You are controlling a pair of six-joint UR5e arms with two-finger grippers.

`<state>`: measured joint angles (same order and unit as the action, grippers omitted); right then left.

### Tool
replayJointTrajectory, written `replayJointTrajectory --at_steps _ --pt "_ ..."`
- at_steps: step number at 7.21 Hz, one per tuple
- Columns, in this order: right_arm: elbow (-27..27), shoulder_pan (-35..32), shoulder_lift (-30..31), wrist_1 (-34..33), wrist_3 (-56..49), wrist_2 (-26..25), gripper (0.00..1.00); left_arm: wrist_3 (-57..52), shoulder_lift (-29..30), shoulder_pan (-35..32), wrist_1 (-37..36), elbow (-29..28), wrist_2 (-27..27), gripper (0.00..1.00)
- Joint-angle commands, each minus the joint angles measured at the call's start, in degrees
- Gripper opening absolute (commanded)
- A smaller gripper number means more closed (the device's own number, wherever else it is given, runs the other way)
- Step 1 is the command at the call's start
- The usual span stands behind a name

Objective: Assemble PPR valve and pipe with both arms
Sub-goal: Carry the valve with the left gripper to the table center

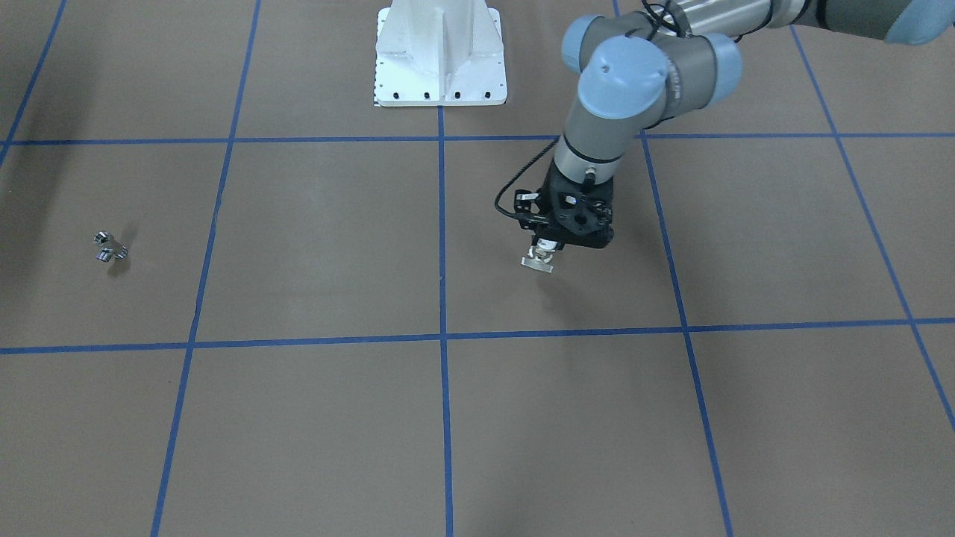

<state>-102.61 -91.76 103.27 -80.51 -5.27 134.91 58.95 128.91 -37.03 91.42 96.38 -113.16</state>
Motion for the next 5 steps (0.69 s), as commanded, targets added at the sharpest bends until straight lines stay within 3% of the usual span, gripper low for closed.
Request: replayJointTrajectory --at_steps 1,2,5 --pt "0.0 0.0 0.1 0.0 0.0 0.0 1.00 15.6 9.7 5.5 -0.6 -7.2 5.1 0.00" --pt "0.0 0.0 0.1 0.0 0.0 0.0 1.00 20.1 12.6 6.1 -0.6 -9.7 5.4 0.00" --pt "0.2 0.0 0.1 0.0 0.0 0.0 1.00 20.4 12.9 7.1 -0.5 -11.9 6.7 0.02"
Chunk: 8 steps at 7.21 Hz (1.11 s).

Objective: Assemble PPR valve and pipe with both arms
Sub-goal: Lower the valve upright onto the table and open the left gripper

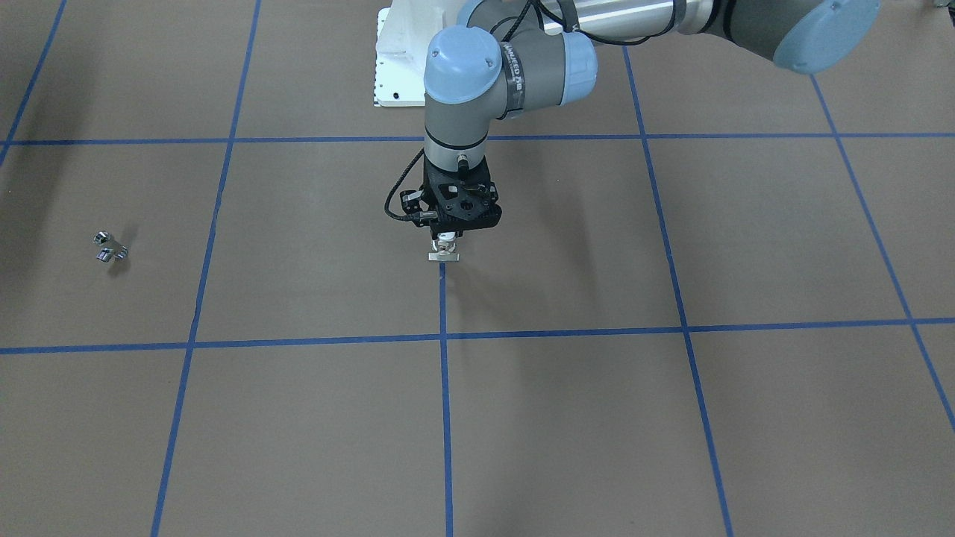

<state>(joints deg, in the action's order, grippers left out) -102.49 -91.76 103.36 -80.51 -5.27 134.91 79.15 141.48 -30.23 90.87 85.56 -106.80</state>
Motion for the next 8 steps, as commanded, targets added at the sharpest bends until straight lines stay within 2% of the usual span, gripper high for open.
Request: replayJointTrajectory --at_steps 1,2,3,4,5,7,8 --pt "0.1 0.1 -0.1 0.0 0.0 0.0 1.00 0.0 0.3 0.3 0.2 -1.3 0.4 0.07" --pt "0.1 0.1 0.0 0.0 0.0 0.0 1.00 0.0 0.4 0.3 0.3 -1.3 0.4 0.13" --pt "0.4 0.2 -0.1 0.0 -0.1 -0.1 1.00 0.0 0.4 0.4 0.4 -1.3 0.4 0.23" --pt "0.4 0.1 -0.1 0.0 -0.1 -0.1 1.00 -0.7 0.4 0.4 0.4 -1.3 0.4 0.39" --pt "0.4 0.1 -0.1 0.0 -0.1 -0.1 1.00 -1.4 0.3 0.4 0.4 -1.3 0.4 0.48" --pt "0.4 0.2 -0.1 0.0 0.0 -0.1 1.00 -1.5 0.3 0.4 0.8 -1.1 0.4 0.56" --pt "0.4 0.2 -0.1 0.0 0.0 -0.1 1.00 -2.5 0.3 0.4 0.9 -1.0 0.4 0.89"
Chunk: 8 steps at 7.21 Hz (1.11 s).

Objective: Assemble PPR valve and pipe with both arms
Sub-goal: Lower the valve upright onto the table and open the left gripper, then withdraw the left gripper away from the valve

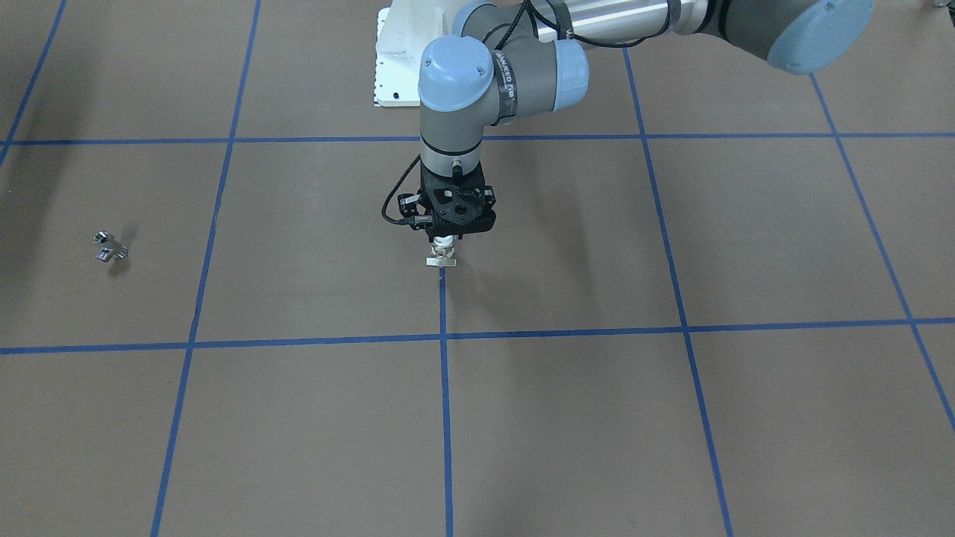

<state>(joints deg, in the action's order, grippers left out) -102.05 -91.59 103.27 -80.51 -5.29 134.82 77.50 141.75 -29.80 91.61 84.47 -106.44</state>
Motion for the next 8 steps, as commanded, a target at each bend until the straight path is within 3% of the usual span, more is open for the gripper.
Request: replayJointTrajectory --at_steps 1,3,5,6,8 --pt "0.0 0.0 0.0 0.0 0.0 0.0 1.00 -2.5 -0.2 -0.1 -0.2 1.3 -0.1 1.00" --pt "-0.1 -0.1 0.0 0.0 0.1 0.0 1.00 -10.3 -5.7 -1.7 -4.4 10.7 -0.5 1.00" --pt "-1.2 0.8 -0.2 1.0 4.0 1.0 1.00 -29.1 -16.3 -8.0 -17.4 28.6 -2.4 1.00" --pt "-1.8 3.1 -0.3 5.2 10.3 1.2 1.00 -38.3 -21.9 -13.7 -21.0 34.2 -7.0 1.00" --pt "-3.4 11.0 -0.3 13.7 25.8 0.5 1.00 -63.7 -33.4 -29.8 -21.4 35.8 -14.0 1.00"
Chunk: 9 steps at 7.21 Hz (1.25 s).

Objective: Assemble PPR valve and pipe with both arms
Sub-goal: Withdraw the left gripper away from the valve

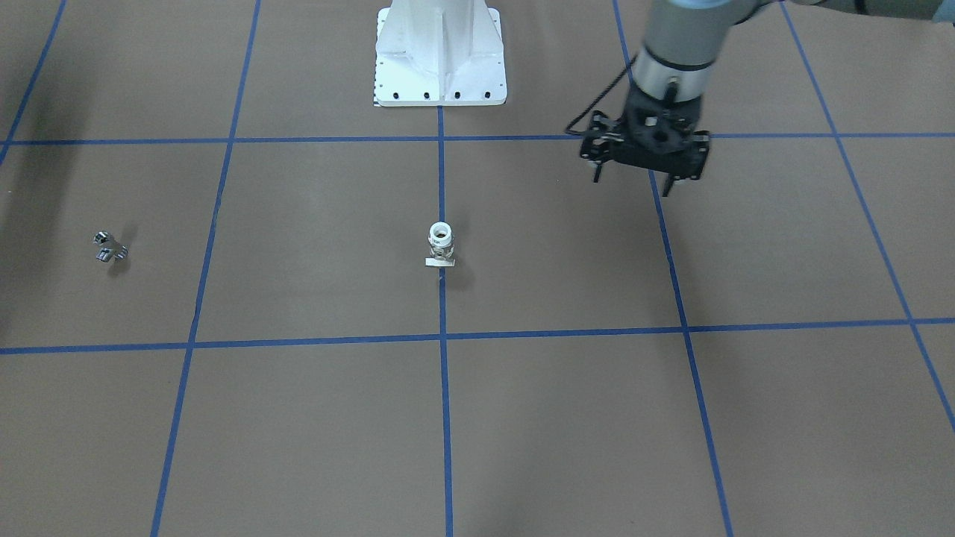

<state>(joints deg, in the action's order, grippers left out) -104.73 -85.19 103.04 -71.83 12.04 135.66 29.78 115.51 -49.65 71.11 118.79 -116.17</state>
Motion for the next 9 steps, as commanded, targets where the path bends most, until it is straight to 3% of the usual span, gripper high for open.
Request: replayJointTrajectory --at_steps 1,3,5,7,9 --pt "-2.4 6.6 0.1 5.6 12.5 -0.4 1.00 -28.4 -11.7 -18.3 -1.0 0.1 -7.1 1.00" --pt "-5.9 10.5 0.4 5.6 18.3 -2.2 1.00 -46.5 -17.7 -35.2 -0.2 -9.7 -12.0 1.00" --pt "-7.7 15.3 0.5 5.6 23.0 -5.5 1.00 -47.4 -19.0 -46.6 4.4 -21.3 -14.1 1.00" --pt "-7.4 20.7 2.7 10.3 26.9 -10.7 1.00 -47.1 -25.7 -47.2 13.4 -19.8 -16.3 1.00" --pt "-3.6 28.6 3.1 20.0 32.4 -16.6 1.00 -45.4 -26.2 -47.2 14.7 -19.7 -16.3 1.00"
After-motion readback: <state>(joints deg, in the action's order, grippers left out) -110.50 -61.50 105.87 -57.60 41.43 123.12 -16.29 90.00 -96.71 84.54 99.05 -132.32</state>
